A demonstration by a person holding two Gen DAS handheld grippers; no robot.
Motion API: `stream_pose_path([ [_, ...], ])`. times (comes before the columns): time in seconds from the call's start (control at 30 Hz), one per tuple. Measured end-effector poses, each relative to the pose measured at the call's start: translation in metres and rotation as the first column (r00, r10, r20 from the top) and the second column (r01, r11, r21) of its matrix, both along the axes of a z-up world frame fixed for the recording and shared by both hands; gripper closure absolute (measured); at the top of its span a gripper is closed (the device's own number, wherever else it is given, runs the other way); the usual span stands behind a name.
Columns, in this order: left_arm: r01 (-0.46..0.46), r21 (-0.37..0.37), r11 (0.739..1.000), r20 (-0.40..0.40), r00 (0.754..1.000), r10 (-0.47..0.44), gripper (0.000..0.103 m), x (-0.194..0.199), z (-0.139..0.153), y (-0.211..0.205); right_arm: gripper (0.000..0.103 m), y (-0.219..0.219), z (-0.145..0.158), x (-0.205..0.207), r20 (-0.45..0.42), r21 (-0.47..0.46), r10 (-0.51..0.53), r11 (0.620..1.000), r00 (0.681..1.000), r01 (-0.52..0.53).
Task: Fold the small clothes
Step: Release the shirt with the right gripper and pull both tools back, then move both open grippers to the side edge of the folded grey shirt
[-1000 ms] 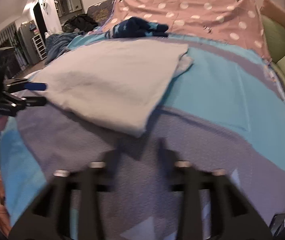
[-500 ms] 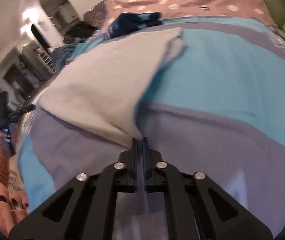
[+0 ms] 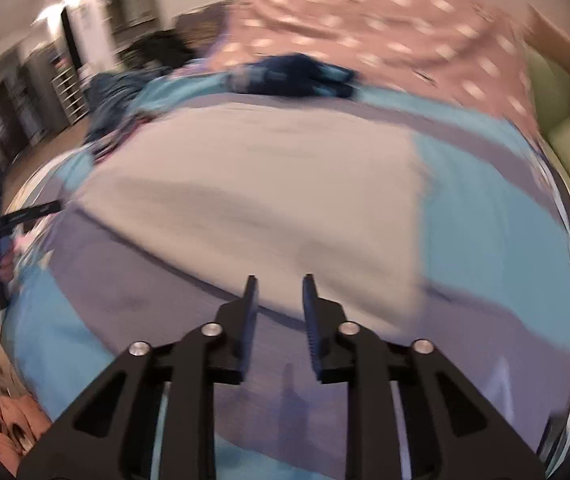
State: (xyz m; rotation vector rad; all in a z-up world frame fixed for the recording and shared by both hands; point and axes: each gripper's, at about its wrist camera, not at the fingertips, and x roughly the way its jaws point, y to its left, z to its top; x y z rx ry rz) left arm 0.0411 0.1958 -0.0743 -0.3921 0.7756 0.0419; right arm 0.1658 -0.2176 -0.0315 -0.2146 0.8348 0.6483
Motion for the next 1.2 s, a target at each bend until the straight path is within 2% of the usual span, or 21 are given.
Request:
stream_pose_path([
  [0.1, 0.065, -0.008, 0.998, -0.003, 0.998, -0.065, 0.066, 0.013, -0.004, 0.000, 0.064, 0.047, 0.002, -0.008, 0.019, -0.035, 0.104, 0.994, 0.994, -0.103],
  [0.17, 0.110, -0.002, 0.994, -0.002, 0.994, -0.110, 0.066, 0.021, -0.005, -0.002, 0.064, 0.073, -0.003, -0.015, 0.006, -0.053, 0.155, 0.987, 0.988, -0.155],
  [0.27, 0.173, -0.003, 0.985, 0.006, 0.985, -0.173, 0.066, 0.035, -0.004, -0.003, 0.064, 0.092, -0.011, -0.019, -0.027, -0.071, 0.170, 0.983, 0.985, -0.171],
  [0.3, 0.209, -0.022, 0.978, 0.018, 0.978, -0.208, 0.087, 0.041, -0.003, -0.005, 0.064, 0.095, -0.013, -0.019, -0.034, -0.074, 0.168, 0.983, 0.985, -0.170],
  [0.33, 0.232, -0.044, 0.972, 0.028, 0.973, -0.231, 0.099, 0.044, -0.002, -0.004, 0.064, 0.098, -0.016, -0.023, -0.043, -0.081, 0.160, 0.983, 0.986, -0.163],
  [0.4, 0.241, -0.087, 0.967, 0.066, 0.970, -0.236, 0.099, 0.046, 0.006, -0.001, 0.063, 0.105, -0.021, -0.021, -0.060, -0.091, 0.139, 0.985, 0.988, -0.144],
  [0.43, 0.240, -0.105, 0.965, 0.109, 0.967, -0.228, 0.099, 0.040, 0.016, 0.002, 0.063, 0.107, -0.023, -0.019, -0.071, -0.097, 0.124, 0.987, 0.990, -0.130],
  [0.5, 0.228, -0.083, 0.970, 0.153, 0.965, -0.214, 0.099, 0.029, 0.028, 0.007, 0.063, 0.111, -0.024, -0.017, -0.077, -0.102, 0.110, 0.988, 0.991, -0.118],
  [0.53, 0.226, -0.072, 0.971, 0.154, 0.965, -0.214, 0.103, 0.025, 0.029, 0.008, 0.063, 0.114, -0.025, -0.018, -0.073, -0.108, 0.106, 0.988, 0.992, -0.114],
  [0.63, 0.228, -0.054, 0.972, 0.116, 0.968, -0.221, 0.103, 0.016, 0.018, 0.012, 0.062, 0.129, -0.022, -0.020, -0.036, -0.132, 0.113, 0.984, 0.993, -0.117],
  [0.7, 0.204, -0.047, 0.978, 0.076, 0.977, -0.200, 0.103, 0.013, 0.007, 0.016, 0.054, 0.148, -0.020, -0.025, 0.005, -0.148, 0.152, 0.978, 0.988, -0.149],
  [0.73, 0.173, -0.047, 0.984, 0.050, 0.984, -0.171, 0.100, 0.014, 0.001, 0.021, 0.052, 0.156, -0.019, -0.027, 0.019, -0.152, 0.173, 0.974, 0.985, -0.168],
  [0.77, 0.136, -0.049, 0.989, 0.036, 0.990, -0.134, 0.093, 0.017, -0.003, 0.027, 0.051, 0.168, -0.019, -0.031, 0.038, -0.159, 0.199, 0.969, 0.979, -0.191],
  [0.8, 0.106, -0.058, 0.993, 0.031, 0.994, -0.105, 0.075, 0.020, -0.004, 0.033, 0.051, 0.177, -0.019, -0.033, 0.052, -0.168, 0.218, 0.964, 0.975, -0.207],
  [0.83, 0.093, -0.069, 0.993, 0.034, 0.995, -0.091, 0.050, 0.026, -0.005, 0.039, 0.050, 0.191, -0.020, -0.036, 0.067, -0.184, 0.245, 0.956, 0.967, -0.229],
  [0.87, 0.088, -0.088, 0.992, 0.051, 0.995, -0.084, 0.044, 0.033, -0.003, 0.044, 0.050, 0.204, -0.021, -0.039, 0.079, -0.201, 0.267, 0.948, 0.961, -0.247],
  [0.93, 0.095, -0.139, 0.986, 0.071, 0.994, -0.086, 0.043, 0.054, -0.001, 0.054, 0.050, 0.229, -0.027, -0.045, 0.107, -0.241, 0.309, 0.930, 0.945, -0.277],
  [1.03, 0.112, -0.256, 0.960, 0.068, 0.993, -0.098, 0.043, 0.102, 0.000, 0.069, 0.050, 0.259, -0.038, -0.058, 0.155, -0.312, 0.358, 0.902, 0.921, -0.299],
  [1.2, 0.182, -0.316, 0.931, -0.035, 0.979, -0.203, 0.045, 0.192, -0.009, 0.075, 0.050, 0.291, -0.052, -0.077, 0.218, -0.422, 0.457, 0.841, 0.862, -0.339],
])
